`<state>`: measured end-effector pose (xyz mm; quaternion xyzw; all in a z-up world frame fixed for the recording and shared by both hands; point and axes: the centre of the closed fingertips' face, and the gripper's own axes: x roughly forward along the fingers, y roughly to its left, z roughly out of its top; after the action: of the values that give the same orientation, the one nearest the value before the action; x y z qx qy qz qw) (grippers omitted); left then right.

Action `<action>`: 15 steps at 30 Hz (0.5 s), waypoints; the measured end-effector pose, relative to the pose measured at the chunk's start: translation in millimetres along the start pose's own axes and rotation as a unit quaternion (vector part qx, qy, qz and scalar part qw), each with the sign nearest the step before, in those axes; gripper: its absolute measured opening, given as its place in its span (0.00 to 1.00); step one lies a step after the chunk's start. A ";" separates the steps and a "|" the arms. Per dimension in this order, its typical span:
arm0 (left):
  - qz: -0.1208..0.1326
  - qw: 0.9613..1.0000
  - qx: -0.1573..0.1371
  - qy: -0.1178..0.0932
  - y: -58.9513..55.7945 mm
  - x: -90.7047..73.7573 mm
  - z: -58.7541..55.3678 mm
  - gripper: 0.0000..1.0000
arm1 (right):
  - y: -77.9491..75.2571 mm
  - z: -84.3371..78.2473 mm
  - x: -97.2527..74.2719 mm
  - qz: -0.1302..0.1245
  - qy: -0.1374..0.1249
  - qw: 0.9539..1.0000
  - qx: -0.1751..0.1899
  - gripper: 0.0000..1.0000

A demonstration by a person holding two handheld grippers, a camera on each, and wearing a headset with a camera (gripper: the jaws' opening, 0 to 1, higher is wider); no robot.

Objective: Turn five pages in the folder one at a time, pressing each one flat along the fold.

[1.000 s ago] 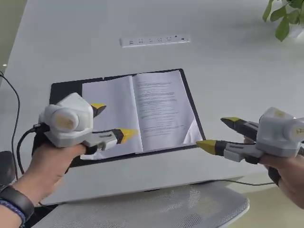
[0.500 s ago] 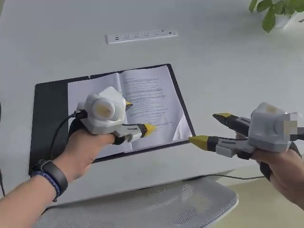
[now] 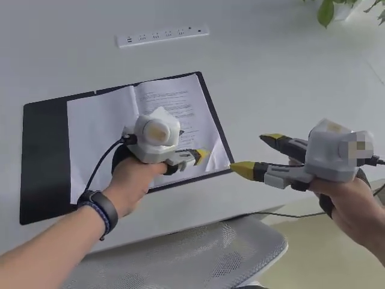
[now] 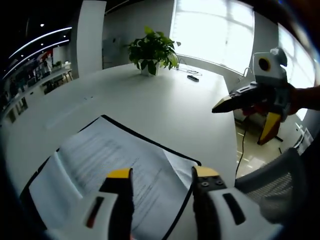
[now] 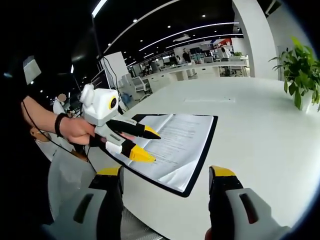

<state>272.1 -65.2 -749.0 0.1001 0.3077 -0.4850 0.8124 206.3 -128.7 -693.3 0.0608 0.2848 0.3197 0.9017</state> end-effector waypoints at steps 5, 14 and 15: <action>-0.004 1.000 0.002 0.012 -11.9 21.7 -6.6 0.40 | -0.8 -1.3 1.3 0.004 0.002 1.000 0.002 0.68; 0.006 0.999 0.011 0.037 -18.4 47.0 -23.7 0.32 | -3.0 1.4 -0.9 0.008 0.000 1.000 0.004 0.68; 0.006 0.999 0.009 0.037 -19.2 48.2 -24.2 0.31 | -3.4 1.7 -1.2 0.008 0.000 1.000 0.004 0.68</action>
<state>262.5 -98.9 -794.3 0.1270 0.3327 -0.4786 0.8026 208.3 -132.0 -692.3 0.0666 0.2856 0.3257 0.8988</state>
